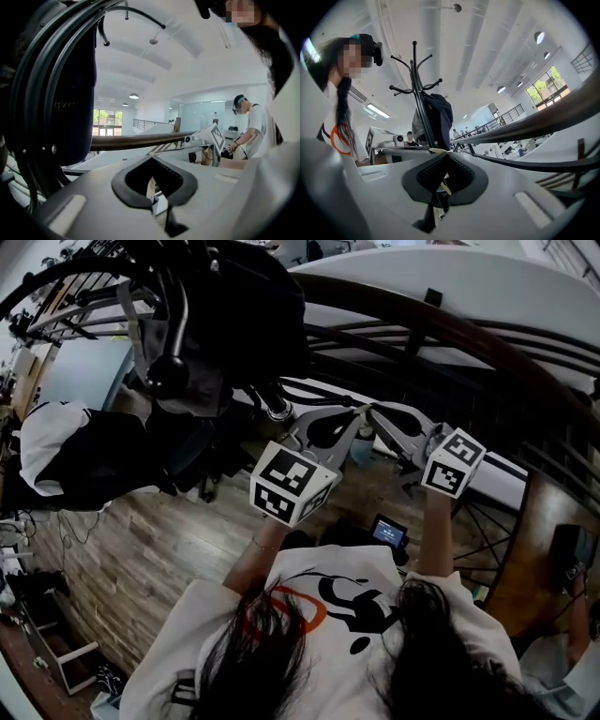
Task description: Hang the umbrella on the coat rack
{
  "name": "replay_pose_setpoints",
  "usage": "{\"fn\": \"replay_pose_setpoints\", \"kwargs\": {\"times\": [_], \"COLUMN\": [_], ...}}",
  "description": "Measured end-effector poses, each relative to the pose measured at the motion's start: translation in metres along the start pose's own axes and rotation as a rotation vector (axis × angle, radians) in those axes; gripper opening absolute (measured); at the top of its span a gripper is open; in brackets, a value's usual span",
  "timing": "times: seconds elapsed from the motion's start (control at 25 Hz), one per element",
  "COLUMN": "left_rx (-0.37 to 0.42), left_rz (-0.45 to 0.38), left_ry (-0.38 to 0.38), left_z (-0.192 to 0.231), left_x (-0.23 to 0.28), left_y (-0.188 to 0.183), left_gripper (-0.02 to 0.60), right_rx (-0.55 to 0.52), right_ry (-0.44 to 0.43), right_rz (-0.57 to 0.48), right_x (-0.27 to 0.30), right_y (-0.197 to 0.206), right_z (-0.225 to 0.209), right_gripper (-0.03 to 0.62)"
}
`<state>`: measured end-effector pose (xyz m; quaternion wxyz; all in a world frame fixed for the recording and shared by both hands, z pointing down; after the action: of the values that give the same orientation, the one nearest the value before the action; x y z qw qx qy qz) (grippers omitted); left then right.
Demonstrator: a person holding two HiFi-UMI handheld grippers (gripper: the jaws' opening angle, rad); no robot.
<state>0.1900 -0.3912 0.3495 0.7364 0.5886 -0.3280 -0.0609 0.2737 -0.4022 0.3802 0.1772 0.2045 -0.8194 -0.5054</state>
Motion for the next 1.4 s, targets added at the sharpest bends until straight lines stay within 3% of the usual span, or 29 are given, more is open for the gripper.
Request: {"fn": "replay_pose_setpoints", "kwargs": {"times": [0.24, 0.6, 1.08, 1.4], "left_rx": [0.07, 0.099, 0.077, 0.021], "left_rz": [0.058, 0.083, 0.074, 0.04], "left_ry": [-0.127, -0.197, -0.186, -0.174], "left_z": [0.019, 0.029, 0.031, 0.031], "left_x": [0.007, 0.009, 0.01, 0.01], "left_y": [0.017, 0.021, 0.017, 0.017], "left_gripper": [0.001, 0.003, 0.006, 0.009], "right_rx": [0.039, 0.032, -0.08, -0.113], "right_ry": [0.007, -0.021, -0.02, -0.091], "right_rz": [0.017, 0.042, 0.127, 0.172], "right_x": [0.022, 0.031, 0.038, 0.046], "right_y": [0.01, 0.01, -0.001, -0.002], "right_z": [-0.015, -0.023, -0.032, -0.04], "right_gripper": [0.028, 0.028, 0.028, 0.028]}}
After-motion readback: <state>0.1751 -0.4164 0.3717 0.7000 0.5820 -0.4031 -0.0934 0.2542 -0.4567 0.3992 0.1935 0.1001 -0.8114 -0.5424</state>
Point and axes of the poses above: the fingertips, and each gripper's own axes: x forward along the fingers, z to its left, y out of its underside, the point moved 4 cm from there along -x, backward along the fingers, and after that the axes turned 7 degrees about z, right-handed, at the moved point
